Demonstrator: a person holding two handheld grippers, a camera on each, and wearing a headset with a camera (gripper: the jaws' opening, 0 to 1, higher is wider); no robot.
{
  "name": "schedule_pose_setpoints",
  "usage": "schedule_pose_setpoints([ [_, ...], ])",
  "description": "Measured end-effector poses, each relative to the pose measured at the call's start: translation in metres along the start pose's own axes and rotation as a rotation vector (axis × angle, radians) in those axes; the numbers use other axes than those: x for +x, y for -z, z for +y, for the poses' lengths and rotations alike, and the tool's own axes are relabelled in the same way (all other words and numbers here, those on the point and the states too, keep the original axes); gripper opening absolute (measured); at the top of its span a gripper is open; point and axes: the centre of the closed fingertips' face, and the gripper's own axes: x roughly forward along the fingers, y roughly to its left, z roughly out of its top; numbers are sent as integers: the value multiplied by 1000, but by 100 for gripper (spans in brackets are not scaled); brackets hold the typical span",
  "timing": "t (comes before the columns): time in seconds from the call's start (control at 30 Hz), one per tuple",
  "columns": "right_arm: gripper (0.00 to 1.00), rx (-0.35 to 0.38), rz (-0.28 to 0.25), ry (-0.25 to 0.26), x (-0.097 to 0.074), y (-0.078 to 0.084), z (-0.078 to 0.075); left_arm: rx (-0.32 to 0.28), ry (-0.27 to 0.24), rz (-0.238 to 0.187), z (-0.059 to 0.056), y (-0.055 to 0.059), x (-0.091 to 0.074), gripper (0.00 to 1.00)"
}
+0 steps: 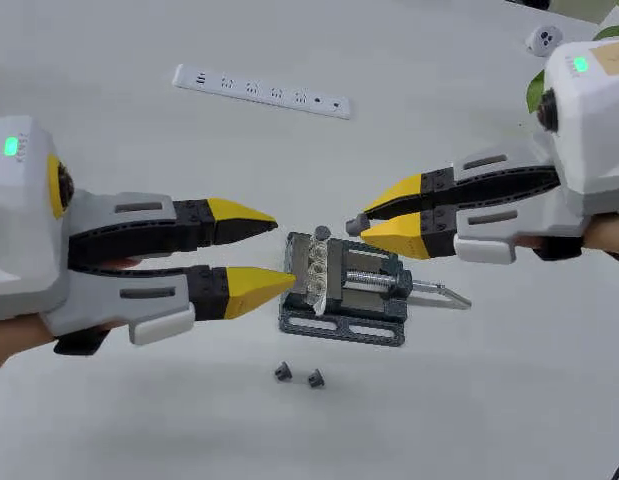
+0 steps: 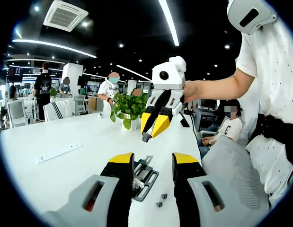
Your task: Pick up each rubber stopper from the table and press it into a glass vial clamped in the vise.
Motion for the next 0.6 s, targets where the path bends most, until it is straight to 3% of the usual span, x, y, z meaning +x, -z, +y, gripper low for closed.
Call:
schedule_pose_setpoints([
  [0.33, 6, -40, 232, -2, 35, 34, -37, 44, -36, 84, 12, 27, 4, 51],
  [0.6, 6, -74, 374, -16, 62, 56, -53, 64, -52, 97, 18, 39, 3, 66],
])
